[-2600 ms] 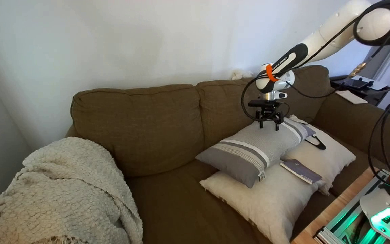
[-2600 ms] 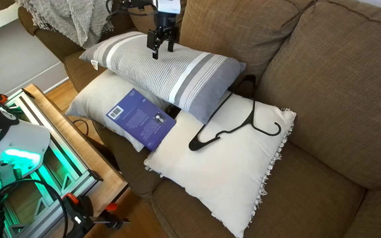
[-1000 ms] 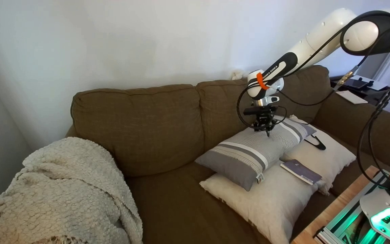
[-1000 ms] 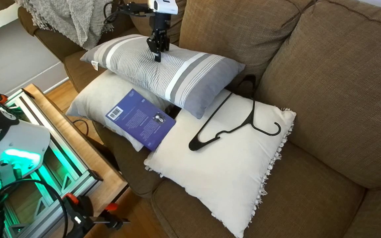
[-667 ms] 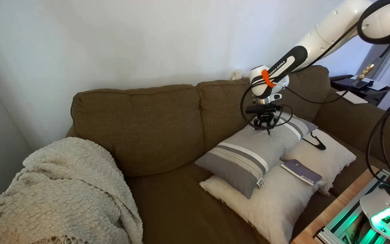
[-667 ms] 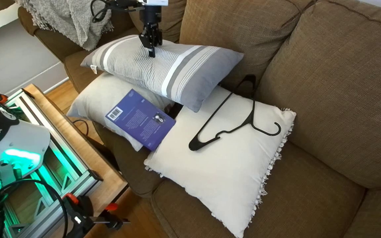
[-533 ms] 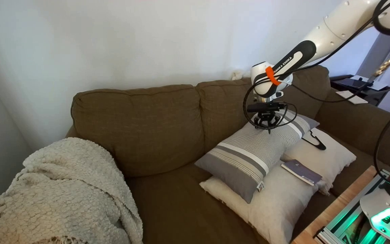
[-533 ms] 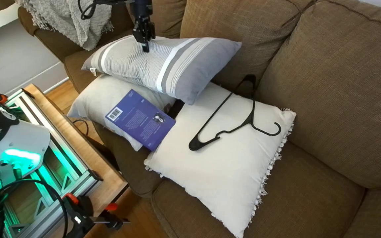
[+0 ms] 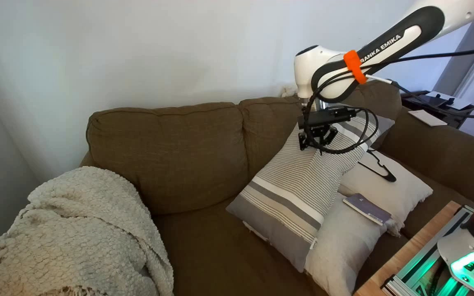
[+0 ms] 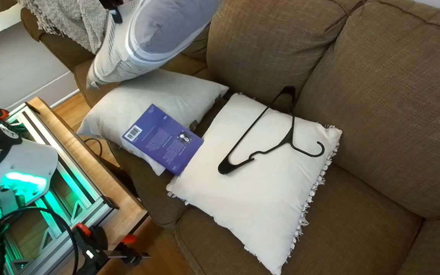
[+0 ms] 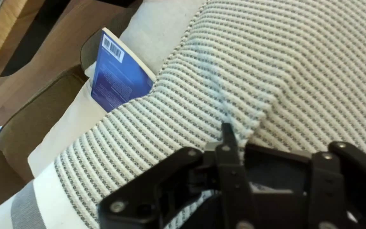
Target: Pick up the gray pillow and lay it vertically onto the far left first top cushion on the back rest of the chair
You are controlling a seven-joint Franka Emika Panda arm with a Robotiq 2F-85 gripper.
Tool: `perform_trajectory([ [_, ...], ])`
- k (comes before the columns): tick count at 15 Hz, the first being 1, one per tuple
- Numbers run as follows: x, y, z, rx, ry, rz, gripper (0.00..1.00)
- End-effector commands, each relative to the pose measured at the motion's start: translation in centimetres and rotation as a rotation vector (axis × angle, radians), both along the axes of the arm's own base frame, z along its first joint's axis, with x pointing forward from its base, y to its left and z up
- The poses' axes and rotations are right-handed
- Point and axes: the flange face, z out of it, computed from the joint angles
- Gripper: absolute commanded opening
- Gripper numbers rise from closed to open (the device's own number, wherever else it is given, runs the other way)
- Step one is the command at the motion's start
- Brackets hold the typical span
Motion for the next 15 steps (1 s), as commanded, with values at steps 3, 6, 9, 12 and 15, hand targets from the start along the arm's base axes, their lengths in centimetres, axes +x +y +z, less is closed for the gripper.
perform_trajectory([
  [3,-2.2,9.4,9.2,-0.045,0.081,0.275,0.00],
  [6,-0.9,12.1,12.2,-0.105,0.103,0.362,0.00],
  [9,-1.5,12.5,12.2,-0.083,0.098,0.355,0.00],
  [12,0.2,12.6,12.0,-0.082,0.120,0.366,0.00],
  [15,1.1,12.9,10.5,-0.071,0.127,0.364,0.00],
])
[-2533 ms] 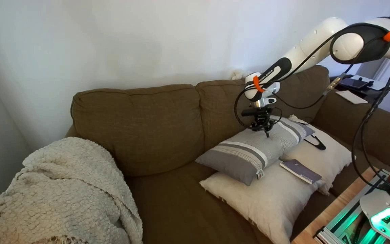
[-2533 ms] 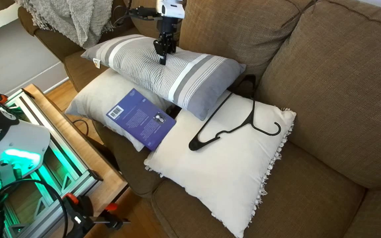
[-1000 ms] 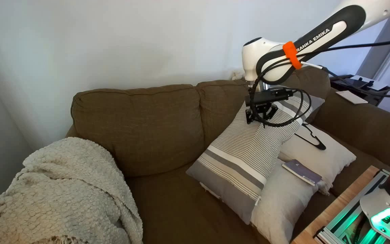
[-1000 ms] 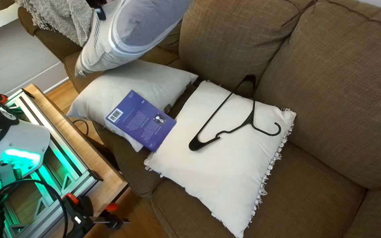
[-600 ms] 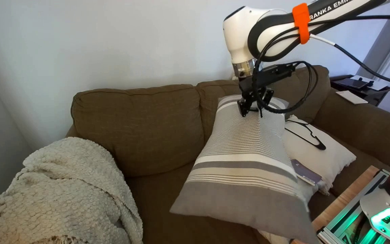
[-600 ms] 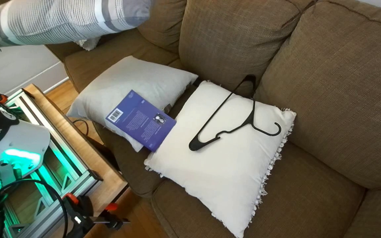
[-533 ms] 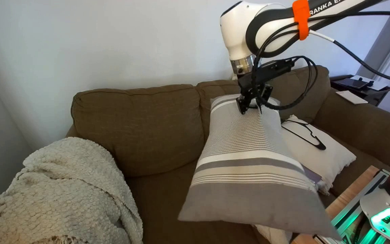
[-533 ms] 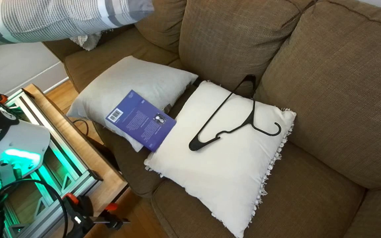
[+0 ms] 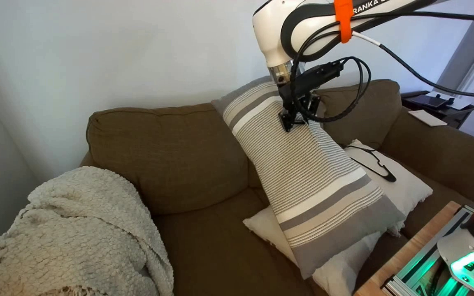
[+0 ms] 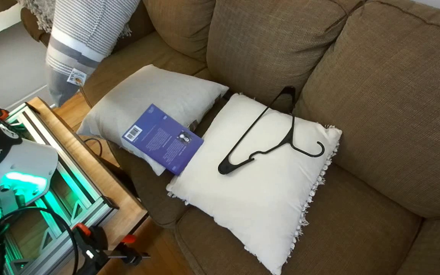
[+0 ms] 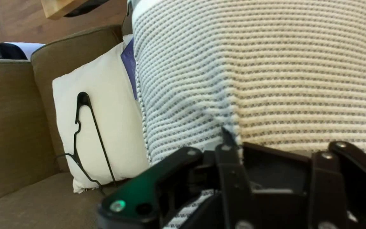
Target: Pick up the gray pillow and lay it vertically onto the far left first top cushion on the back rest of the chair
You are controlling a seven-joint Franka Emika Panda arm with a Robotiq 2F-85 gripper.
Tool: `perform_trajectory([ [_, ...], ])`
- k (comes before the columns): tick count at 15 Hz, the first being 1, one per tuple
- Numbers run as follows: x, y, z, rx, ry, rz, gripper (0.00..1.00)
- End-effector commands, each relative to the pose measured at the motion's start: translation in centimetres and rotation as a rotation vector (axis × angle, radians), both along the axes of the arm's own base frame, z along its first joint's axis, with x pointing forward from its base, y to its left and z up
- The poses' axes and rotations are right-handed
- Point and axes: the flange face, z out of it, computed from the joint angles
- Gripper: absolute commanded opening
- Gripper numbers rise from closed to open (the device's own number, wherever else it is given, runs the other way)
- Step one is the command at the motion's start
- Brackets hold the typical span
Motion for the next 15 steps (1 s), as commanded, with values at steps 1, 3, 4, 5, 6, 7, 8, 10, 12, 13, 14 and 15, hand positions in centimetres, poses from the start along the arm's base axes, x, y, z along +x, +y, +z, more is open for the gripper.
perform_trajectory([
  [1,1.2,1.0,-1.2,0.028,-0.009,0.001,0.00],
  [3,2.8,3.0,-1.8,0.057,-0.051,0.020,0.00],
  [4,3.7,4.3,-1.9,0.063,-0.066,0.043,0.00],
  [5,4.4,5.3,-2.1,0.058,-0.085,0.061,0.00],
  [6,5.3,6.5,-2.2,0.044,-0.103,0.095,0.00],
  [7,6.0,7.7,-2.3,0.038,-0.114,0.125,0.00],
  [8,6.5,8.8,-2.4,0.030,-0.128,0.149,0.00],
  [10,7.4,11.1,-2.6,0.022,-0.152,0.202,0.00],
  [12,8.0,13.2,-2.7,0.016,-0.176,0.249,0.00],
  [13,8.1,14.2,-2.4,0.012,-0.188,0.265,0.00],
  [14,8.4,15.1,-2.4,0.026,-0.193,0.290,0.00],
  [15,8.4,15.8,-2.3,0.033,-0.159,0.318,0.00],
])
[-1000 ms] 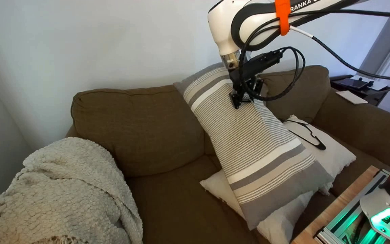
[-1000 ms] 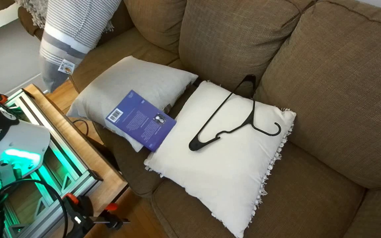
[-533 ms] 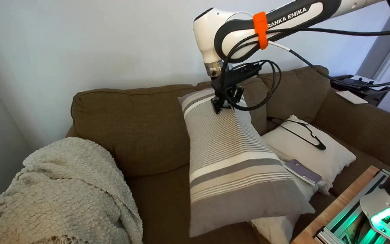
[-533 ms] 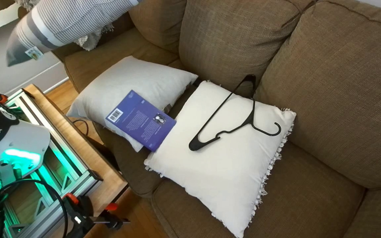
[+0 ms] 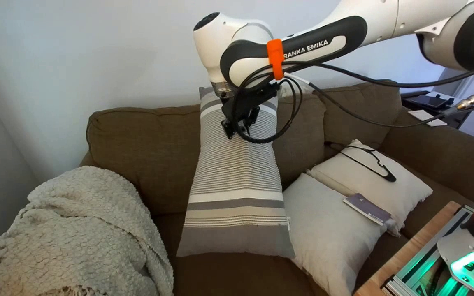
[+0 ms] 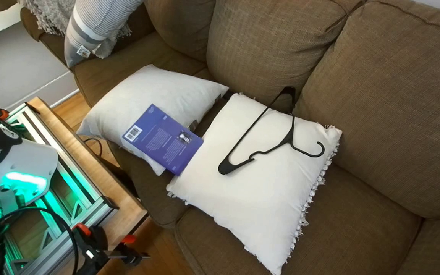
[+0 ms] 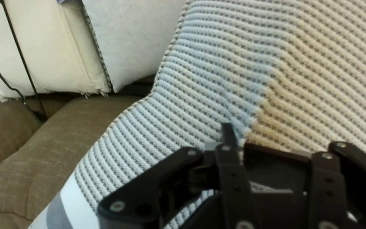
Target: Pick up the gray pillow and lay it vertically onto the far left first top cushion on the back rest of the chair
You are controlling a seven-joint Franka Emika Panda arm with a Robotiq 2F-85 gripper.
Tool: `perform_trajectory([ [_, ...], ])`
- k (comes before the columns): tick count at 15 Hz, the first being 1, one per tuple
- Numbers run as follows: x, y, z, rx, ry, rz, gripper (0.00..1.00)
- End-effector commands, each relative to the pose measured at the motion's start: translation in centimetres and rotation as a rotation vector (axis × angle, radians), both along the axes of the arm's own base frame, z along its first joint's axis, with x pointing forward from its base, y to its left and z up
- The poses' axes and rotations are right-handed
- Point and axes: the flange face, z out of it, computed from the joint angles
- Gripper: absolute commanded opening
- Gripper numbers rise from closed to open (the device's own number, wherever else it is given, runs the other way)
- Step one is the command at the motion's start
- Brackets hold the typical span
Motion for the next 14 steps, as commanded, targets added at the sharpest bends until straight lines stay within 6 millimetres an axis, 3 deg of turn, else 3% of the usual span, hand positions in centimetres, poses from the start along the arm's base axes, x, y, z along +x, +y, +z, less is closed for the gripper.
perform_trajectory([
  [1,0.6,2.4,1.7,-0.016,0.066,0.096,0.00],
  [2,0.2,1.5,0.2,-0.008,0.027,0.051,0.00],
  [7,0.5,2.5,0.4,-0.011,0.053,0.089,0.00],
  [11,1.4,6.0,-2.7,-0.033,-0.111,0.161,0.00],
  [14,2.5,8.1,-3.4,-0.066,-0.269,0.176,0.00],
])
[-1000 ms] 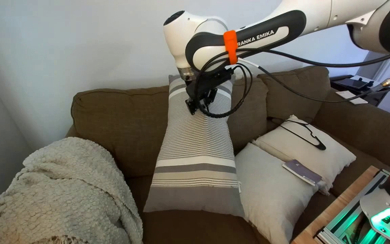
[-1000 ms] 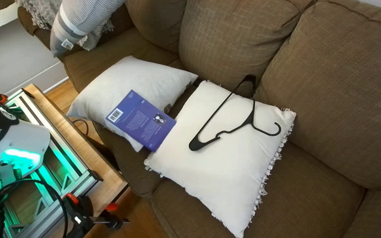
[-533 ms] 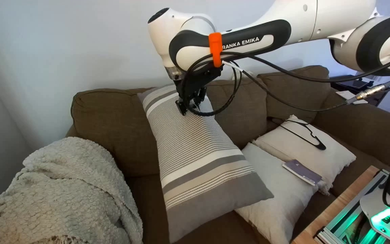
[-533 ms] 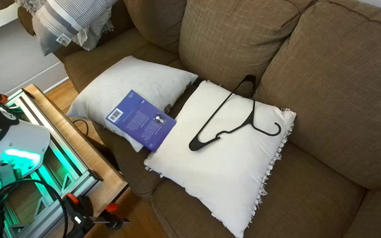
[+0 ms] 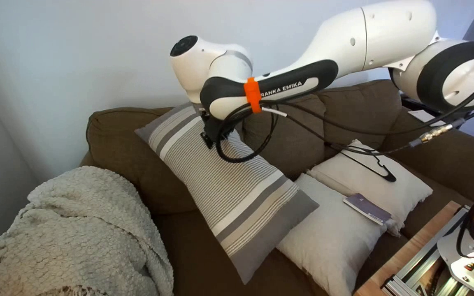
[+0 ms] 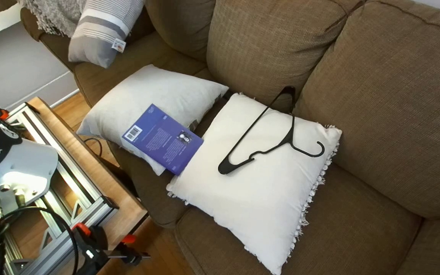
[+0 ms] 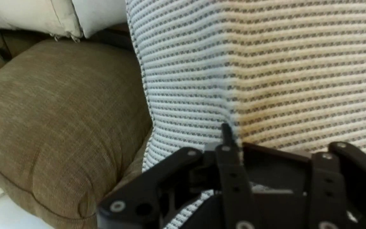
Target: Pick up the gray pillow and lay it vertically onto the far left first top cushion on the back rest of the chair
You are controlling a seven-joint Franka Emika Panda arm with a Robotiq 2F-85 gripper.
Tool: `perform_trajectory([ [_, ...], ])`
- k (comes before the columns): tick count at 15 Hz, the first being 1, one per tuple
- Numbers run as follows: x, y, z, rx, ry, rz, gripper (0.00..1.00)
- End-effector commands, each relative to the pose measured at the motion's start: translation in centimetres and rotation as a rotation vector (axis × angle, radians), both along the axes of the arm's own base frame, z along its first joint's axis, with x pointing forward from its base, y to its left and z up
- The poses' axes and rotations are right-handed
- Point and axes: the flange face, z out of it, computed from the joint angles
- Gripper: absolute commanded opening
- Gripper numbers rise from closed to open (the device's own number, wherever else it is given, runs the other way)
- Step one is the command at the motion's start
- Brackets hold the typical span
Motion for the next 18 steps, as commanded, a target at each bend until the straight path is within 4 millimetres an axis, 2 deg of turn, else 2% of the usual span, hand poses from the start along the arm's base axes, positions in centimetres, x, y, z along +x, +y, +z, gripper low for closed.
perform_trajectory([
  [1,1.2,2.6,1.0,-0.019,-0.199,-0.005,0.00],
  [4,2.3,3.2,2.7,0.030,-0.320,-0.071,0.00],
  [7,4.5,2.0,2.5,0.056,-0.429,-0.147,0.00],
  [10,7.2,-0.5,-1.2,0.012,-0.486,-0.173,0.00],
  [14,8.4,-3.1,-8.3,0.008,-0.264,-0.112,0.00],
  [16,8.6,-3.8,-10.4,0.047,-0.189,-0.094,0.00],
  [18,8.4,-3.4,-10.4,0.095,-0.142,-0.085,0.00],
])
